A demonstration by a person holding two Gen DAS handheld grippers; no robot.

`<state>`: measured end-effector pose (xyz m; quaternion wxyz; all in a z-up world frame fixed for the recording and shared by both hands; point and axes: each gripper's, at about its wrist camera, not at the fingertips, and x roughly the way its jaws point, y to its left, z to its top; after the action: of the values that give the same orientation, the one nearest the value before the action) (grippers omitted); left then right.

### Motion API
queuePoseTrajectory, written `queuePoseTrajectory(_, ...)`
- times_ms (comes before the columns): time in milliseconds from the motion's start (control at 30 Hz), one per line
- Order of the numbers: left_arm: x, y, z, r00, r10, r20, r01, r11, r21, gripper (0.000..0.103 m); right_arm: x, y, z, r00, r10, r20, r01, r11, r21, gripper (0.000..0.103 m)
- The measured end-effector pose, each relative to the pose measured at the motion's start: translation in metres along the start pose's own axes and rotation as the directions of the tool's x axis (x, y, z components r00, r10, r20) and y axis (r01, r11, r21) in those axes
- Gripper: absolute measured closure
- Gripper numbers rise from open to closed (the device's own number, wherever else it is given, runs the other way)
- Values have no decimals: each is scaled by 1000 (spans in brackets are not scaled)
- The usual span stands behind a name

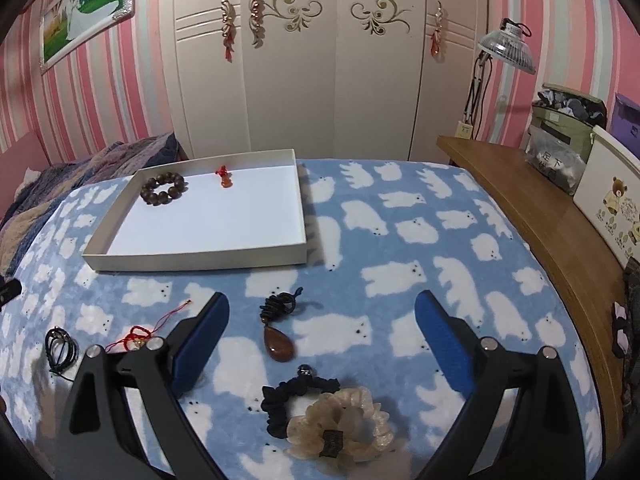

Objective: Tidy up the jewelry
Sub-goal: 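Withdraw both tools from the tray toward the remaining jewelry on the blanket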

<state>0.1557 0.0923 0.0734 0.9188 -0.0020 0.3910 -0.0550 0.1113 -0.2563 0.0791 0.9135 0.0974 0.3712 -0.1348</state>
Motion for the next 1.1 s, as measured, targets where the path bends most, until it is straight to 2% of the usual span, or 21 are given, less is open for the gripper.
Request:
queuePoseTrajectory(567,11,2,-15,1000,-12,-24,12,1000,22,3,8,8,-1,1000,-8,-11,8,1000,-3,9)
queuePoseTrajectory(1100,35,7,-25,997,-25,-79,26,1000,7,3,38,16,-8,997,-14,-76,12,1000,-25,10)
